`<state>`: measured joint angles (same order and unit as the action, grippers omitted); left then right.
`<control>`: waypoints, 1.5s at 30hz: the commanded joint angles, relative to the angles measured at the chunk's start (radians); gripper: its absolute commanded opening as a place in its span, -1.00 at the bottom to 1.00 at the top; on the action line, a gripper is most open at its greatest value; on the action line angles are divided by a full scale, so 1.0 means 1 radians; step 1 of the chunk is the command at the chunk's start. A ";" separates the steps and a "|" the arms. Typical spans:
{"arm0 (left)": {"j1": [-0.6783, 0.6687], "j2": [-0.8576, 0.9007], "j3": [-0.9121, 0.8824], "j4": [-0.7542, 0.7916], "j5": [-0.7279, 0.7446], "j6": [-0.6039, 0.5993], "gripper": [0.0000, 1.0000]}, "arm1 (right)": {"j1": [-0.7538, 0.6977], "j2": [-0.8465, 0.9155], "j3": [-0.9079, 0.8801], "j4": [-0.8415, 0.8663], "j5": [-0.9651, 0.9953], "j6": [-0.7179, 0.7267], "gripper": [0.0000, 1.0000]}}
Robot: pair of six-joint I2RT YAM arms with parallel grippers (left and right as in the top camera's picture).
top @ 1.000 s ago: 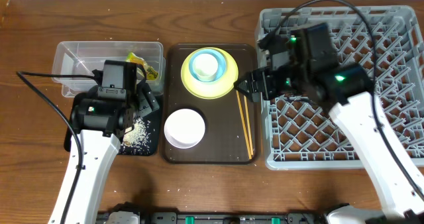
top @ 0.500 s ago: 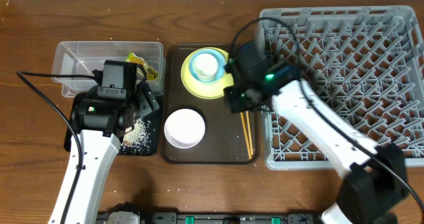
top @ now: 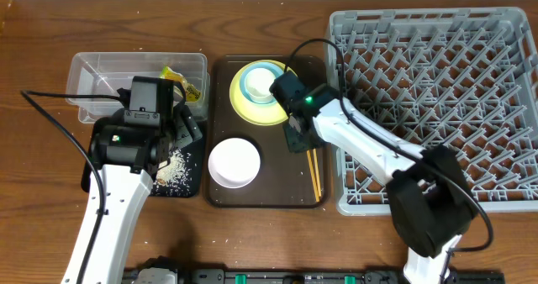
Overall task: Sort waste into correct bins and load items into the dishwasher rack
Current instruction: 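Close the right gripper on one wooden chopstick and lift it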
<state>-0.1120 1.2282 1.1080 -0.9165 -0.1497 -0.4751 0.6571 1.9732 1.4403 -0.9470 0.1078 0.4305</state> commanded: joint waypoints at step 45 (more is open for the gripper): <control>0.004 0.002 0.010 -0.003 -0.016 -0.010 0.87 | 0.012 0.088 -0.045 0.039 -0.034 0.116 -0.98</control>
<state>-0.1120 1.2282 1.1080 -0.9165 -0.1493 -0.4751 0.6571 2.0552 1.4033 -0.9031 0.0830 0.5198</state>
